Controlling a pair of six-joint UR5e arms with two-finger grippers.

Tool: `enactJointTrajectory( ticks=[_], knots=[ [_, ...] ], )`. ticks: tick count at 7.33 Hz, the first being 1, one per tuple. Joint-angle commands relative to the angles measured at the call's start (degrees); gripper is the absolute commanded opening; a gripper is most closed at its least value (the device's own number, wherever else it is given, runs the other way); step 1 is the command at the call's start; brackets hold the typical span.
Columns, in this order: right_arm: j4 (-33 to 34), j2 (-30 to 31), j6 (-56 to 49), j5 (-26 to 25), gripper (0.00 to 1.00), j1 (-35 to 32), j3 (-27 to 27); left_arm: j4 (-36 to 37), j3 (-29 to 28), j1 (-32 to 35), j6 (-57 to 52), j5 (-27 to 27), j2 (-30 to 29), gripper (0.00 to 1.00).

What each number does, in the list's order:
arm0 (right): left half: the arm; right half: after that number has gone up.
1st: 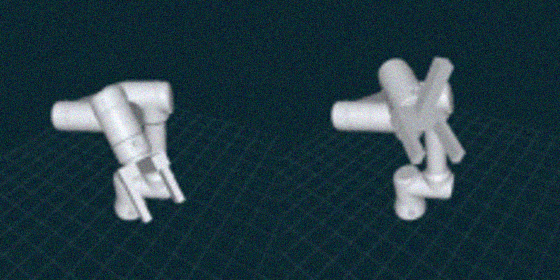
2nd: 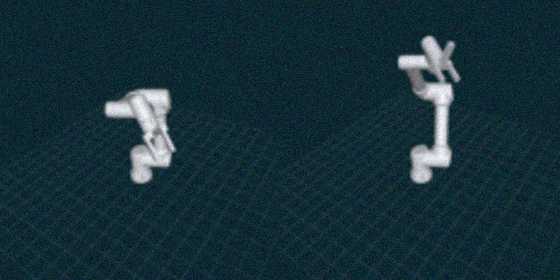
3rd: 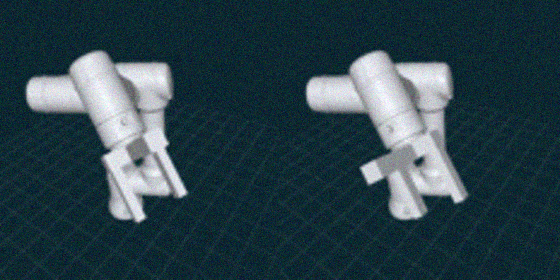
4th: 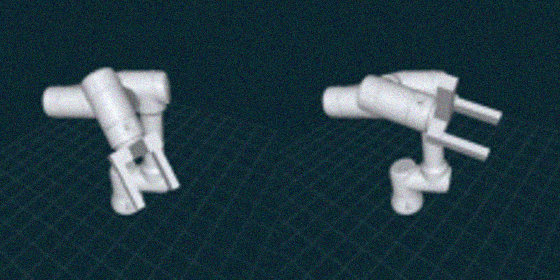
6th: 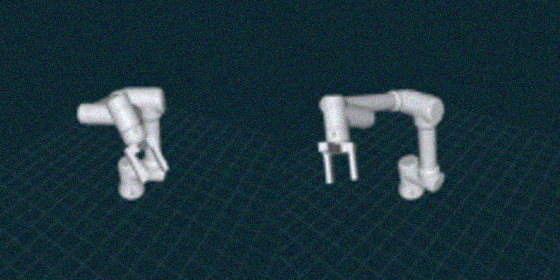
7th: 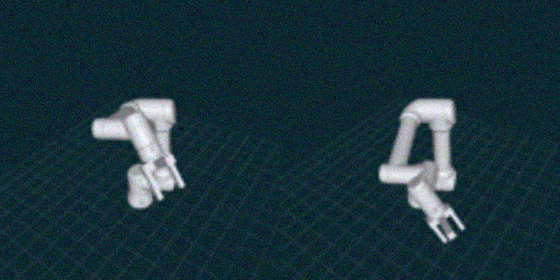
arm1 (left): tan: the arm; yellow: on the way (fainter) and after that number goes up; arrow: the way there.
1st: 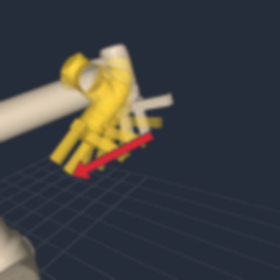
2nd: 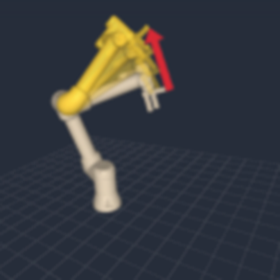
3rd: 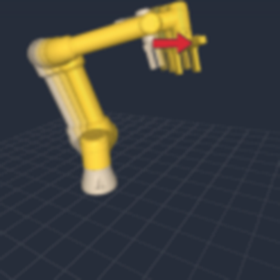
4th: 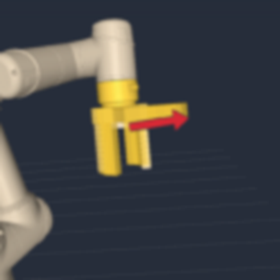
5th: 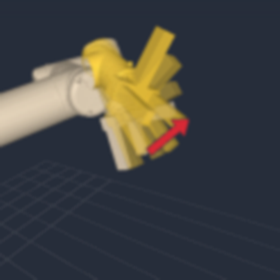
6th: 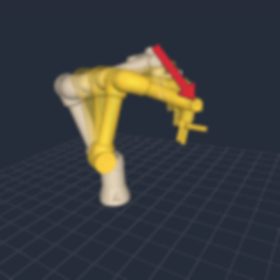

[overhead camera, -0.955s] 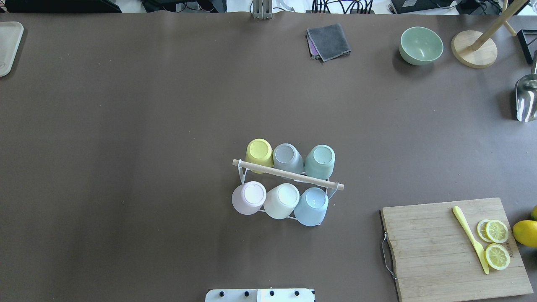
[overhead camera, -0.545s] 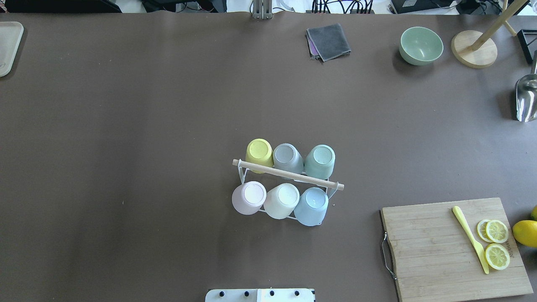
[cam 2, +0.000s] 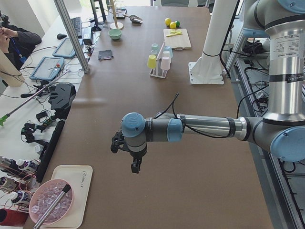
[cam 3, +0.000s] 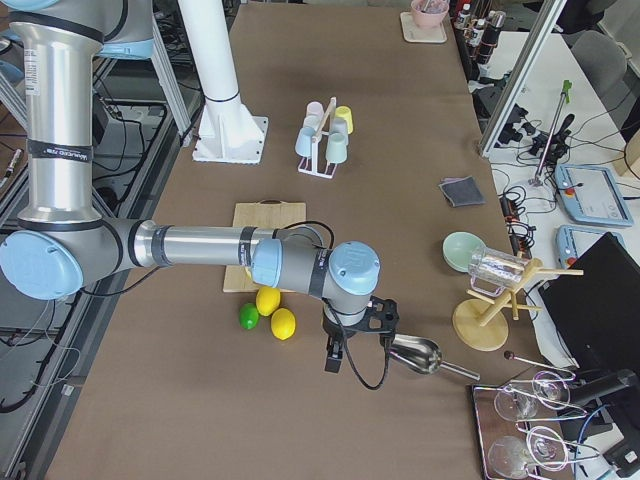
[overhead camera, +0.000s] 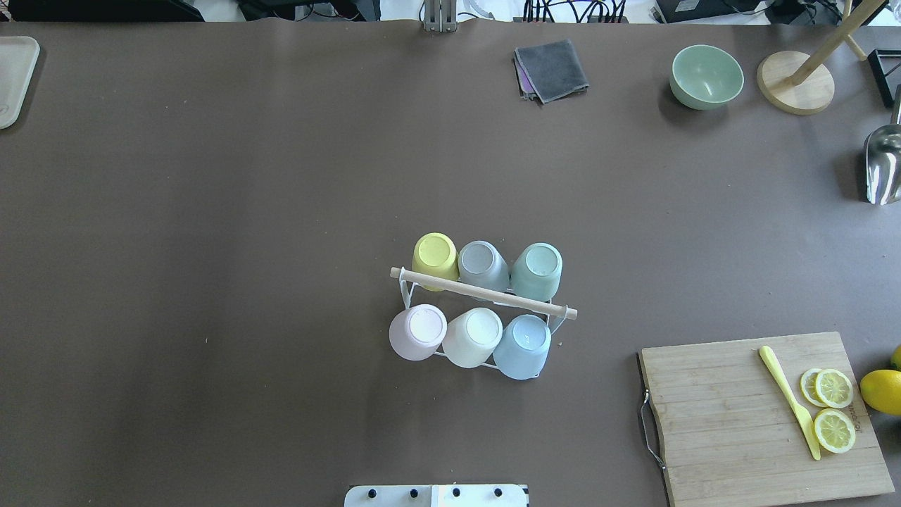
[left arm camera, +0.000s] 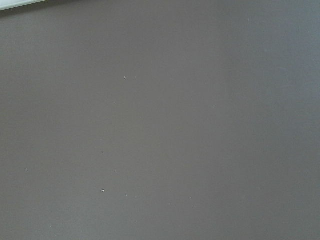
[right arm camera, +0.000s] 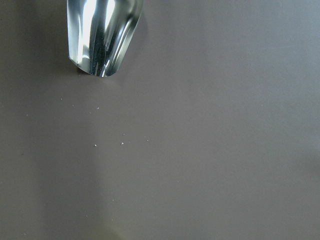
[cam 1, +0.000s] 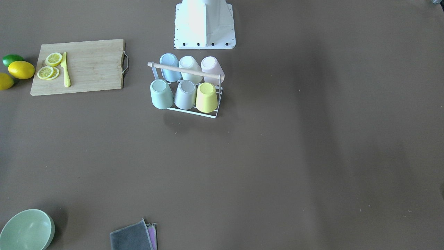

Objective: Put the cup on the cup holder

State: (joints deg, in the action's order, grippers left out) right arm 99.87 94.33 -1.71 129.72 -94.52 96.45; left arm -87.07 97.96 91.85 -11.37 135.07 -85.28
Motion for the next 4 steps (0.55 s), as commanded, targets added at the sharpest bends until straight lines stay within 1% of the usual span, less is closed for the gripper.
enactJointTrajectory(
  ticks=[1, 2, 3, 4],
  knots=[
    [-0.28, -0.03, 0.04, 0.01, 1.00, 0.04, 0.05, -8.25, -3.19, 0.00, -0.05, 0.02, 0.03, 0.99],
    [-0.29, -0.03, 0.04, 0.09, 1.00, 0.04, 0.05, -8.99, -3.21, 0.00, 0.30, -0.07, 0.03, 0.99],
    [-0.11, -0.03, 0.04, 0.18, 1.00, -0.05, 0.05, -8.56, -3.12, 0.00, 3.08, 0.11, -0.06, 0.99],
    [-0.11, 0.06, 0.04, 0.18, 1.00, -0.05, 0.05, -8.47, -2.86, 0.00, 9.81, 0.20, -0.15, 0.99]
  ],
)
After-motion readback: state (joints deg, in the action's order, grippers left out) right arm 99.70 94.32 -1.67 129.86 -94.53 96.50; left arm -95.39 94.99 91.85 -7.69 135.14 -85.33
